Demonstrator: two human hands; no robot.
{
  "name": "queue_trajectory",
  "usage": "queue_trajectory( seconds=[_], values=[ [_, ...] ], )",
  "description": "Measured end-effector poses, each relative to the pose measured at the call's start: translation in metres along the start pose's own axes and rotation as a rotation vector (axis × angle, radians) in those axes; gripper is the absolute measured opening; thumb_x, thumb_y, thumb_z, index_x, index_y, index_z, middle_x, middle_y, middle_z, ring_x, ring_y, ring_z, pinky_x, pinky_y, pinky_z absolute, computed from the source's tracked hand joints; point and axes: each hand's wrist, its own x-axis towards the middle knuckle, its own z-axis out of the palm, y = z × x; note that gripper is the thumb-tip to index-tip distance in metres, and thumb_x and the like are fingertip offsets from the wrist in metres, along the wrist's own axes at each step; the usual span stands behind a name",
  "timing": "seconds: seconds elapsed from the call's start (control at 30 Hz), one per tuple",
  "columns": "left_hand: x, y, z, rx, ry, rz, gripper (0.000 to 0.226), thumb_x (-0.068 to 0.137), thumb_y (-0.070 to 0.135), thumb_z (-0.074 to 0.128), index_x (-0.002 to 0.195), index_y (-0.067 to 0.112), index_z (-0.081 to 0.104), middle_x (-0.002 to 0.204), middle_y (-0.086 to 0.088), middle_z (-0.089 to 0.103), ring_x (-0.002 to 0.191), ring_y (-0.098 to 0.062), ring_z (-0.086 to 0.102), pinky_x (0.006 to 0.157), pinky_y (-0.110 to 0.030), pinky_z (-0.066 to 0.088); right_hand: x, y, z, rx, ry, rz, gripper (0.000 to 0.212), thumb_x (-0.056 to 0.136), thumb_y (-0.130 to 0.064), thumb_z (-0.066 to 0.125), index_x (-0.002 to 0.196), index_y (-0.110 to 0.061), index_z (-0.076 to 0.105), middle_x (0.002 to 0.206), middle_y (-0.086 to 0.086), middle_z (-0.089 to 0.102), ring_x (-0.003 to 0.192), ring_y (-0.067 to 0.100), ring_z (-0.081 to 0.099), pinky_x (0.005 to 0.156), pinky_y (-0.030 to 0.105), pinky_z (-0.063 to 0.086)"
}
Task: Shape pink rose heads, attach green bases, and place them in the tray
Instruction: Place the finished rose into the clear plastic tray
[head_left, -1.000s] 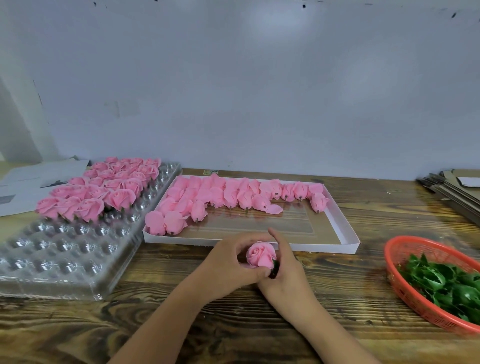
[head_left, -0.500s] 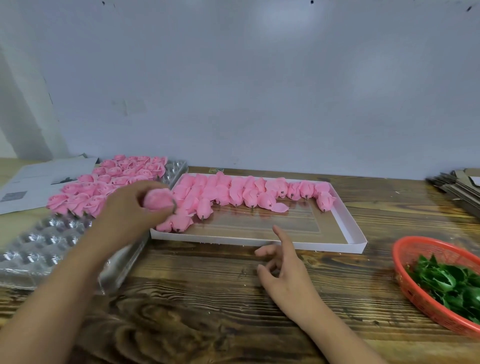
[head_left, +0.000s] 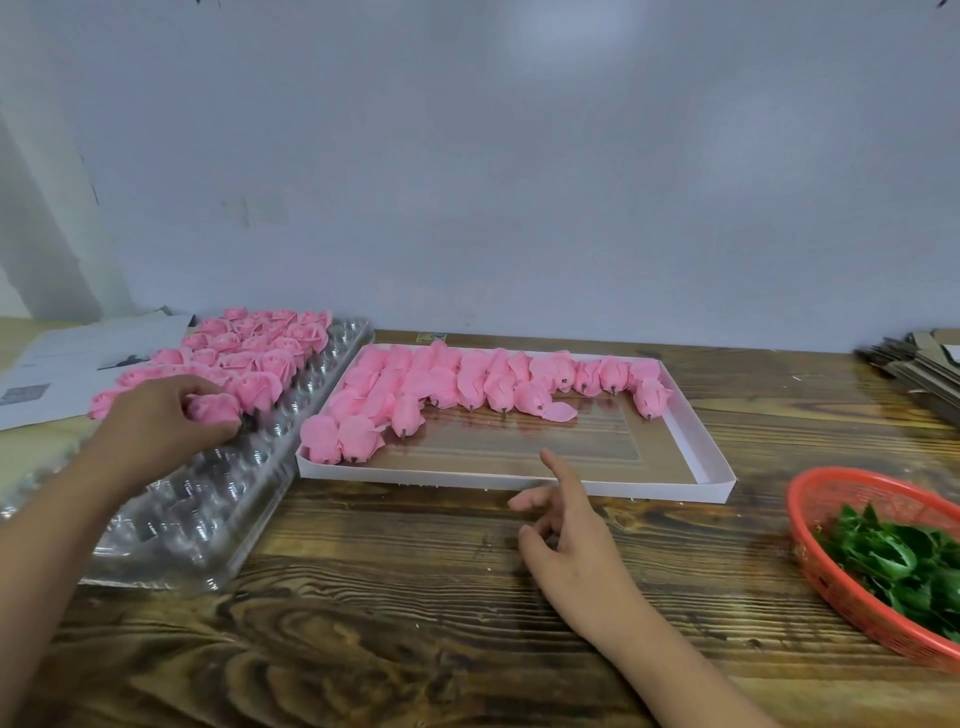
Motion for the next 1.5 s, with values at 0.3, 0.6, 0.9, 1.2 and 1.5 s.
queue_trajectory(
  seconds=[0.3, 0.6, 0.9, 1.2, 1.5],
  values=[
    [0.019, 0.012, 0.007, 0.12, -0.089, 0.036, 0.037, 0.072, 0.007, 0.083, 0.108, 0.012, 0.075, 0.095, -0.007, 0.067, 0.083, -0.022, 0.06, 0.073, -0.033, 0.044, 0.0, -0.001, 0.0, -0.006, -0.001, 0.006, 0.075, 0.094, -0.011, 0.057, 0.146, -0.049, 0.018, 0.11, -0.031, 0.054, 0.087, 0.006, 0.059, 0.075, 0.012, 0.047],
    [0.024, 0.018, 0.006, 0.213, -0.17, 0.006, 0.048, 0.077, 0.01, 0.078, 0.124, 0.011, 0.067, 0.099, -0.005, 0.062, 0.086, -0.025, 0.06, 0.075, -0.032, 0.044, 0.001, -0.003, 0.0, 0.004, -0.005, 0.014, 0.072, 0.094, -0.011, 0.056, 0.143, -0.051, 0.021, 0.11, -0.03, 0.055, 0.086, 0.006, 0.059, 0.073, 0.015, 0.048],
    [0.032, 0.008, 0.005, 0.27, -0.085, 0.075, 0.045, 0.071, 0.002, 0.077, 0.115, 0.008, 0.073, 0.097, -0.012, 0.071, 0.079, -0.024, 0.058, 0.068, -0.03, 0.041, 0.0, -0.006, -0.001, 0.002, -0.009, 0.019, 0.069, 0.095, -0.01, 0.056, 0.141, -0.049, 0.023, 0.107, -0.031, 0.055, 0.091, 0.003, 0.058, 0.078, 0.01, 0.046],
    [0.04, 0.007, 0.005, 0.268, -0.156, 0.032, 0.051, 0.066, 0.0, 0.084, 0.116, 0.008, 0.072, 0.097, -0.013, 0.072, 0.071, -0.021, 0.06, 0.059, -0.026, 0.041, -0.001, -0.009, -0.002, 0.014, -0.013, 0.031, 0.068, 0.095, -0.009, 0.056, 0.14, -0.048, 0.024, 0.104, -0.032, 0.055, 0.092, 0.001, 0.058, 0.079, 0.008, 0.045],
    [0.037, 0.011, 0.004, 0.267, -0.163, 0.04, 0.051, 0.066, -0.001, 0.084, 0.115, 0.006, 0.073, 0.086, -0.007, 0.064, 0.067, -0.019, 0.058, 0.056, -0.023, 0.038, -0.002, -0.009, -0.002, -0.001, -0.008, 0.034, 0.067, 0.095, -0.01, 0.056, 0.142, -0.047, 0.026, 0.104, -0.03, 0.056, 0.091, -0.001, 0.058, 0.077, 0.008, 0.044]
  ],
)
